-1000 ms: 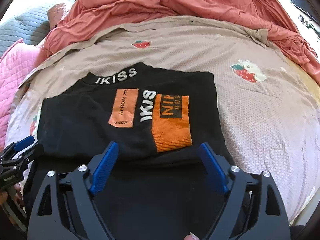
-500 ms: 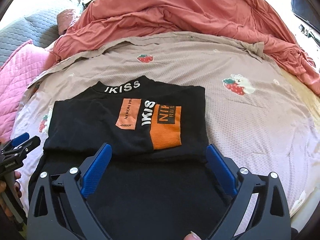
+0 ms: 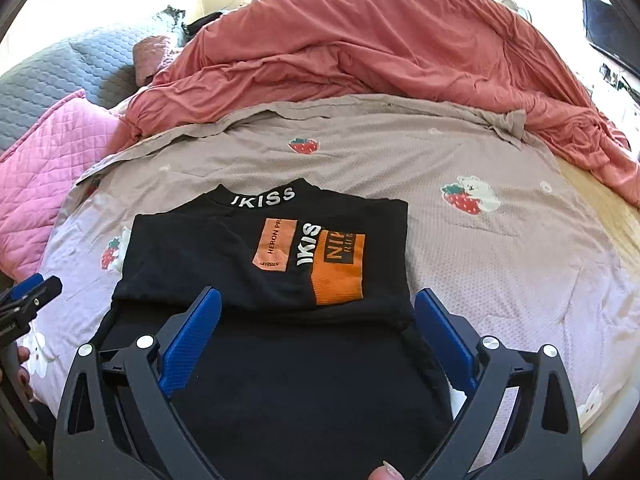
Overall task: Fold small clothes
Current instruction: 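Release the cuff and pull both tools back from the folded shirt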
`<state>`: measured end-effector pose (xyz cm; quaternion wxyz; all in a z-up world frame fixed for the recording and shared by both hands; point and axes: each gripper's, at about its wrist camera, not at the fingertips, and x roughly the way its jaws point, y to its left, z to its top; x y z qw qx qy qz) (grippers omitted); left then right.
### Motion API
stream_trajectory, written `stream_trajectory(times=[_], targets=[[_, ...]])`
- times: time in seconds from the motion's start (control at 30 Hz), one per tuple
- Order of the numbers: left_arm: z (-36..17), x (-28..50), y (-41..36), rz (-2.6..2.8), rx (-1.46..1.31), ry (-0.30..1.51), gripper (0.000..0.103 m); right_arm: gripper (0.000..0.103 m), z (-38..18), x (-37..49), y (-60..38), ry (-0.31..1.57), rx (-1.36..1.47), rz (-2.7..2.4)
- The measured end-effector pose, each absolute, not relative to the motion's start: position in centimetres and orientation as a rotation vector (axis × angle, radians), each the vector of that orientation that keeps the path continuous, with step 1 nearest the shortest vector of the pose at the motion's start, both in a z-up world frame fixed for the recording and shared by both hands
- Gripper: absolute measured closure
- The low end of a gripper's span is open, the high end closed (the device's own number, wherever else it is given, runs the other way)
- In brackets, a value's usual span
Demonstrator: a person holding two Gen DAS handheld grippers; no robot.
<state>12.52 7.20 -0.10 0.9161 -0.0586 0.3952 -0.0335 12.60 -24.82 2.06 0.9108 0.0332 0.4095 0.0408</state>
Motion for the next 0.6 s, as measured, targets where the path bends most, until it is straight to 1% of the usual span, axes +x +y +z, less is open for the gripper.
stream_trajectory(times=[0.6], targets=[[1.1, 8.9, 6.1, -0.042, -0.088, 0.803, 0.009, 0.005, 4.0, 9.5, -26.5, 0.795, 0.047, 0.094]])
